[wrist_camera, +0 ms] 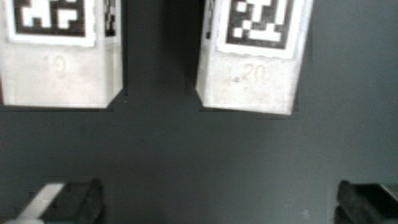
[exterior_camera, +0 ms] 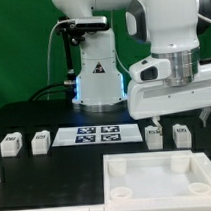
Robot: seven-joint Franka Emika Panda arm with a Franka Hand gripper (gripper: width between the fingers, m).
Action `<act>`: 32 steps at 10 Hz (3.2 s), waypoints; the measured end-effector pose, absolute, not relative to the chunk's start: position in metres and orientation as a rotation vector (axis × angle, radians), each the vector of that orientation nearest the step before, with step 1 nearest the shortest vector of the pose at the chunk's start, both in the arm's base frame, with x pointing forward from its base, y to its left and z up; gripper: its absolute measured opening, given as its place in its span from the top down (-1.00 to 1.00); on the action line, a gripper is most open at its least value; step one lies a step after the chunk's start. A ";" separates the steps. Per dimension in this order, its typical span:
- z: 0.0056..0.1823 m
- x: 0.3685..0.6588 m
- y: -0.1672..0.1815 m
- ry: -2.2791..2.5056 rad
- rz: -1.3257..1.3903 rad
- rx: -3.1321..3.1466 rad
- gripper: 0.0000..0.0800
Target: Assemble one leg
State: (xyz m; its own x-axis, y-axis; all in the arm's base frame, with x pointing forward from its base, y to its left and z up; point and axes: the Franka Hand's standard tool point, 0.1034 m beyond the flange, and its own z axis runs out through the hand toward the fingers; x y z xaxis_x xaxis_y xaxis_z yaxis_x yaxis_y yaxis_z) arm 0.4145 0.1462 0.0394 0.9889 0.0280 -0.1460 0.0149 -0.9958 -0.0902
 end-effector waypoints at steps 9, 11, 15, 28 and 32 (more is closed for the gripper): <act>0.037 0.407 0.163 -0.010 1.068 -2.921 -0.62; 0.025 0.395 0.171 0.008 1.113 -2.923 -0.62; 0.012 0.384 0.173 0.010 1.161 -2.912 -0.62; 0.022 0.397 0.165 -0.025 1.115 -2.913 0.27; 0.080 0.461 0.139 -0.144 0.712 -2.973 0.27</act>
Offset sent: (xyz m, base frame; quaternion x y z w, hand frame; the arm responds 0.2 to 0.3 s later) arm 0.0004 0.0060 0.0047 -0.0252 -0.3003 0.0325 0.9530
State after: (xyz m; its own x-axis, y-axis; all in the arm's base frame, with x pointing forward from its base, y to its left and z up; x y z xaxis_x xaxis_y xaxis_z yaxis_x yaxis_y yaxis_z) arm 0.4609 0.1394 0.0798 0.8875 0.1104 -0.4474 0.0727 -0.9923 -0.1008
